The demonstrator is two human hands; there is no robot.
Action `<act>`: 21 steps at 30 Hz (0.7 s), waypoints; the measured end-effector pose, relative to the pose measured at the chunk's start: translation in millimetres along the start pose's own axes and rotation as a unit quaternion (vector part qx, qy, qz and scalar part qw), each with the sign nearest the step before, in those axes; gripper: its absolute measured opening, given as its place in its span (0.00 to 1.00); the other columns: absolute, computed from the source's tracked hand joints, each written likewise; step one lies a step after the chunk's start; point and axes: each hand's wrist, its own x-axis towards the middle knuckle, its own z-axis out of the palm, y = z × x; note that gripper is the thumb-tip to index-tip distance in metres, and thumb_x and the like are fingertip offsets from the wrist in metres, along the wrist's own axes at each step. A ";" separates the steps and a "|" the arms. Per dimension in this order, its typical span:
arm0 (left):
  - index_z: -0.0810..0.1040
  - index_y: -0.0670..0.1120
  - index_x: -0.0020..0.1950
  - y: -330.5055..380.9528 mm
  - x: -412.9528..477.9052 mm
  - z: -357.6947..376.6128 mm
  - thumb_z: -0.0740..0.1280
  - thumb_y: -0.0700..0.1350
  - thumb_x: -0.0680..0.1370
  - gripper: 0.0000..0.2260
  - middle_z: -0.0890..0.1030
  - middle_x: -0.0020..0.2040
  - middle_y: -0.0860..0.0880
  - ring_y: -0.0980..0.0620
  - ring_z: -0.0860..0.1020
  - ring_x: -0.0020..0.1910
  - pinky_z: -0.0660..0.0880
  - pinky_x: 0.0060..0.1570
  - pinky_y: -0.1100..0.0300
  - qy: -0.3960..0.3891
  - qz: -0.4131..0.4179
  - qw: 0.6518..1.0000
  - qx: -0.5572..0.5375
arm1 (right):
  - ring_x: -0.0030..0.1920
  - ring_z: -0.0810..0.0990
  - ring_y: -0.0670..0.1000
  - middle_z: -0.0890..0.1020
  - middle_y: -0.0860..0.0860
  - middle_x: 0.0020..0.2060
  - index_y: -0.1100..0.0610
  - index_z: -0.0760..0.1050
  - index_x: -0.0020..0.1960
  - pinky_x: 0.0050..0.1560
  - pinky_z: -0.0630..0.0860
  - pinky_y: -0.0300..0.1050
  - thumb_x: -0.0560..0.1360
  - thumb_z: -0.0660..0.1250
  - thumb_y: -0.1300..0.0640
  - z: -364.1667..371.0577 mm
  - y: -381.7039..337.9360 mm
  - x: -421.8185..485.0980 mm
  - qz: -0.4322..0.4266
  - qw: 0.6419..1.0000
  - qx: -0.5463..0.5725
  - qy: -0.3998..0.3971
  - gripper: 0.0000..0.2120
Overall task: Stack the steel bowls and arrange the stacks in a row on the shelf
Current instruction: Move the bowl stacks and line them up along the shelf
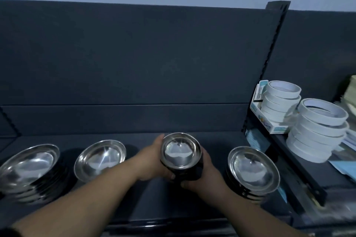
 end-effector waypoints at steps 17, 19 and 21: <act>0.55 0.53 0.77 -15.0 -82.4 61.2 0.82 0.48 0.58 0.54 0.75 0.66 0.54 0.57 0.72 0.66 0.67 0.70 0.54 0.143 -0.046 0.970 -0.192 | 0.59 0.73 0.41 0.75 0.38 0.57 0.47 0.55 0.76 0.49 0.66 0.23 0.63 0.79 0.60 -10.9 14.5 -51.3 -0.037 0.998 -0.015 -0.052 0.50; 0.56 0.53 0.76 -16.6 -83.3 65.4 0.82 0.49 0.58 0.53 0.74 0.65 0.55 0.57 0.71 0.65 0.67 0.70 0.56 0.145 -0.047 0.970 -0.190 | 0.59 0.74 0.40 0.75 0.38 0.56 0.47 0.55 0.76 0.51 0.66 0.24 0.63 0.79 0.59 -12.7 14.1 -51.4 -0.044 0.998 -0.024 -0.043 0.49; 0.58 0.54 0.75 -18.5 -83.3 69.7 0.82 0.50 0.58 0.51 0.74 0.65 0.55 0.56 0.71 0.65 0.67 0.69 0.55 0.143 -0.045 0.971 -0.184 | 0.58 0.74 0.39 0.75 0.38 0.56 0.47 0.57 0.75 0.49 0.64 0.20 0.63 0.80 0.58 -13.3 14.0 -50.9 -0.056 0.998 -0.032 -0.028 0.48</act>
